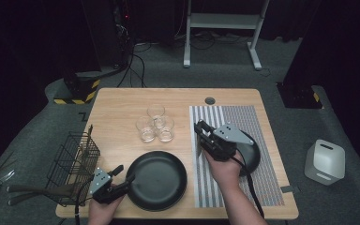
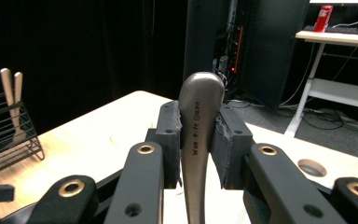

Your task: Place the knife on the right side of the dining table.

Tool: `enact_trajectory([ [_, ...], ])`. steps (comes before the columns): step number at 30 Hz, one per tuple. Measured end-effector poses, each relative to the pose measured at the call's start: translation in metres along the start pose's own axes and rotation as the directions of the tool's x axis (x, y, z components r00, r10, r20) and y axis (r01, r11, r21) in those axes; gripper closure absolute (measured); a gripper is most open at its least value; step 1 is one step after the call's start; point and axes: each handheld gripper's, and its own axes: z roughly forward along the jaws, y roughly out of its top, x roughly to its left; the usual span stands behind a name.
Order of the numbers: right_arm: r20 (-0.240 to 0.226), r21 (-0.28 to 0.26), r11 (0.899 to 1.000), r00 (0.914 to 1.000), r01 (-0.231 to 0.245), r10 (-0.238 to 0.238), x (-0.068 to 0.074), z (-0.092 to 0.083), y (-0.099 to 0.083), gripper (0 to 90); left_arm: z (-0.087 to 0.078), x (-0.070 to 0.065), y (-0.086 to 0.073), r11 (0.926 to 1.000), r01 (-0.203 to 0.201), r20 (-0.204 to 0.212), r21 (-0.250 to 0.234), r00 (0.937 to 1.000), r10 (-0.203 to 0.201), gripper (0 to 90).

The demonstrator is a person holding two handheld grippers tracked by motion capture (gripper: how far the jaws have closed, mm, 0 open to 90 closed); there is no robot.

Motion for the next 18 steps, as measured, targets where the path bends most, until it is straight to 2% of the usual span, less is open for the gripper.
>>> enact_trajectory([
  [5, 0.017, 0.004, 1.0, 0.9998, 0.01, -0.01, -0.006, 0.008, 0.006, 74.0, 0.0, 0.003, 0.0, 1.0, 0.007, 0.009, 0.001, 0.9999, -0.007, 38.2],
  [14, 0.034, 0.006, 1.0, 0.9994, -0.011, 0.011, -0.023, 0.023, 0.012, 74.0, 0.001, 0.001, 0.0, 1.0, -0.003, 0.006, 0.0, 1.0, 0.003, 38.2],
  [18, 0.051, 0.01, 1.0, 0.9987, -0.002, 0.002, -0.029, 0.032, 0.014, 74.0, 0.0, 0.0, 0.0, 1.0, 0.001, 0.004, -0.007, 1.0, -0.001, 38.3],
])
